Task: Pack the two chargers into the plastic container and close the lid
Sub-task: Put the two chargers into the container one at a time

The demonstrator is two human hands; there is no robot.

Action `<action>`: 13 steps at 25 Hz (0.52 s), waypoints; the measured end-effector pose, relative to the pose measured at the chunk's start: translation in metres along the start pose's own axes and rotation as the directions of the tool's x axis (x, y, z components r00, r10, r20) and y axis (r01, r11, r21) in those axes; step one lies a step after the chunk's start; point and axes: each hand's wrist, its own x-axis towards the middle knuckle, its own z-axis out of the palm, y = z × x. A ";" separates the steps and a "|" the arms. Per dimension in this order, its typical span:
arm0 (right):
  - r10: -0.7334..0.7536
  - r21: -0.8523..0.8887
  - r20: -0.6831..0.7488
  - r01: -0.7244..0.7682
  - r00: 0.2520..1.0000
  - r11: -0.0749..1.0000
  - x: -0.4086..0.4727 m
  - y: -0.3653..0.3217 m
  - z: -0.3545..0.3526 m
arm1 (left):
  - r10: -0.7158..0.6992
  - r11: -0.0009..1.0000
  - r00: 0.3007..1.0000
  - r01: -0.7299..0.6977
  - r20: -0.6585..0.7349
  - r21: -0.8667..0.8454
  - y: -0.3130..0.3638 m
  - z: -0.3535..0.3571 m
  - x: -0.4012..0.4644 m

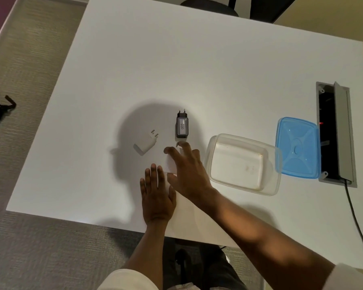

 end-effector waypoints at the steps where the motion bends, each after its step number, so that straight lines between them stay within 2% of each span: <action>1: -0.026 0.013 -0.034 0.026 0.999 1.000 -0.008 -0.001 -0.013 | 0.003 1.000 1.000 -0.003 -0.004 -0.003 -0.001 -0.001 0.000; 3: -0.036 0.010 -0.079 0.037 0.996 0.999 -0.027 0.005 -0.039 | -0.009 1.000 1.000 0.008 -0.021 -0.024 0.001 -0.003 0.000; 6: 0.072 -0.011 -0.112 -0.073 0.991 0.997 -0.058 0.043 -0.080 | 0.016 0.998 0.999 -0.017 -0.029 -0.058 0.016 -0.005 -0.003; 13: 0.287 -0.067 0.074 -0.282 0.955 0.957 -0.049 0.118 -0.079 | 0.000 0.997 0.999 -0.004 -0.041 -0.075 0.005 -0.006 -0.004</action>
